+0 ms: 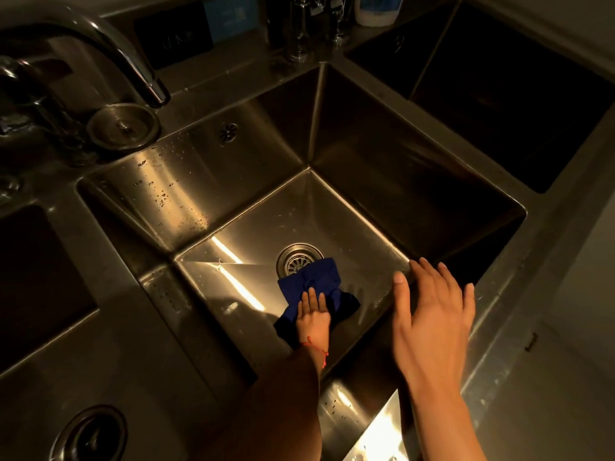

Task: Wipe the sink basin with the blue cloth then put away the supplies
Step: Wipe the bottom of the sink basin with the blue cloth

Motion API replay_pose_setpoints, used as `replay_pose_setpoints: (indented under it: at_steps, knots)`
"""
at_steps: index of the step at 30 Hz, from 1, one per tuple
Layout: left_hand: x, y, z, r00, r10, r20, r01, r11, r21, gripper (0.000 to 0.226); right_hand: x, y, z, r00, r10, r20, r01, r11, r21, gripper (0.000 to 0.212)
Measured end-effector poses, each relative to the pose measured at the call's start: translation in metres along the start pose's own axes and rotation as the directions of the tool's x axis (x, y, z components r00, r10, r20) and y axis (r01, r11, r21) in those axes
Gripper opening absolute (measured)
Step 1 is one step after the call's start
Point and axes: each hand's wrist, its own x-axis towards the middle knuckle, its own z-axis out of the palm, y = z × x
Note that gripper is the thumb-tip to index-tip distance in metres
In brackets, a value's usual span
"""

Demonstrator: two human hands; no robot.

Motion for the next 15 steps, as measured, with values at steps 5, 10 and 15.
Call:
replay_pose_setpoints:
  at_steps: [5,10,15]
  knots:
    - [-0.006,-0.003,0.001,0.998,-0.051,0.027,0.05,0.998,0.037,0.051,0.0,-0.001,-0.001,1.0,0.0,0.002,0.0,1.0,0.009,0.049]
    - [-0.011,-0.01,-0.017,0.986,-0.117,-0.12,0.109,0.991,-0.072,0.065,0.0,-0.001,-0.002,1.0,0.0,0.009,-0.001,1.0,0.019,0.05]
    - [-0.005,-0.034,-0.011,0.989,-0.136,-0.053,0.133,0.989,-0.057,0.062,0.0,0.0,-0.001,1.0,0.0,0.011,0.0,1.0,0.017,0.05]
